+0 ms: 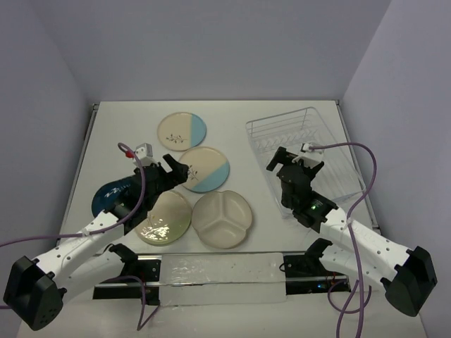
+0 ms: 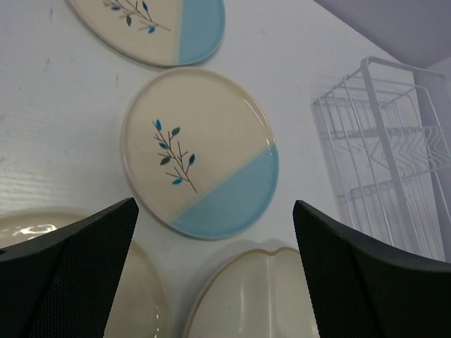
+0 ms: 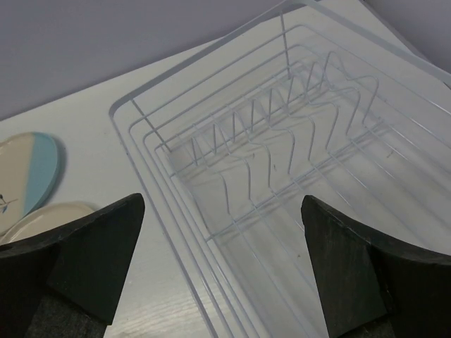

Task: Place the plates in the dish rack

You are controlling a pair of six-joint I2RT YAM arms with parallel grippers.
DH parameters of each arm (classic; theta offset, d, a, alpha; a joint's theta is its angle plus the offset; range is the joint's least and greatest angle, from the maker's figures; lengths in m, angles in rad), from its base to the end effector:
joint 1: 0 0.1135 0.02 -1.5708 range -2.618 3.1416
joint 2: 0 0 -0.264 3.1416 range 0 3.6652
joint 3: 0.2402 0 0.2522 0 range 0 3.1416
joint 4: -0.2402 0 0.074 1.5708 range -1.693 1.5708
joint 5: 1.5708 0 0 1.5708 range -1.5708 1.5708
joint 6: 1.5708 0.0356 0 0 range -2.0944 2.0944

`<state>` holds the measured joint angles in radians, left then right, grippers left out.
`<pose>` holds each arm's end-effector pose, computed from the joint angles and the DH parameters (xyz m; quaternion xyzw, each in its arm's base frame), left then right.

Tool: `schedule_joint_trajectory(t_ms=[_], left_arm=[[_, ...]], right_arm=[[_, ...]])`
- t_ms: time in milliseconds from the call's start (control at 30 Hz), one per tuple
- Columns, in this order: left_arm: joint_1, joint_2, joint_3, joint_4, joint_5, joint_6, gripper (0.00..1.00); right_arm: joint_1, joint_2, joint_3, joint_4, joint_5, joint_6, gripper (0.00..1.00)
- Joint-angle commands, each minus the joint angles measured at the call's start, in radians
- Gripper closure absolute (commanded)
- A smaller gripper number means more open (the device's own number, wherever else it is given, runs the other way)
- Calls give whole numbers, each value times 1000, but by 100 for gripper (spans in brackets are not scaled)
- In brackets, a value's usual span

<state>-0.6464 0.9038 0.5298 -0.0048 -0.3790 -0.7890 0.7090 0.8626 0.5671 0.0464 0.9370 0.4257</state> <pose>0.1725 -0.1136 0.2477 -0.1634 0.8032 -0.2451 0.5178 0.1646 0.1034 0.2766 0.1749 0.7365 -0.0063 0.6534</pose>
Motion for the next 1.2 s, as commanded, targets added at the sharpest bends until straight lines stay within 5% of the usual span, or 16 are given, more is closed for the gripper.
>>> schedule_joint_trajectory(t_ms=[0, 433, 700, 933, 1167], left_arm=[[-57, -29, -33, -66, 126, -120, 1], [-239, 85, 35, -178, 169, -55, 0], [-240, 84, 12, -191, 270, -16, 1], [-241, 162, 27, -325, 215, -49, 3], [-242, 243, 32, -298, 250, -24, 23]], right_arm=[[0, -36, 57, 10, -93, -16, 0], [63, 10, 179, -227, -764, -105, 0], [135, 87, 186, -330, -716, -76, 0], [164, 161, 158, -334, -754, -31, 0], [165, 227, 128, -342, -730, 18, 0]])
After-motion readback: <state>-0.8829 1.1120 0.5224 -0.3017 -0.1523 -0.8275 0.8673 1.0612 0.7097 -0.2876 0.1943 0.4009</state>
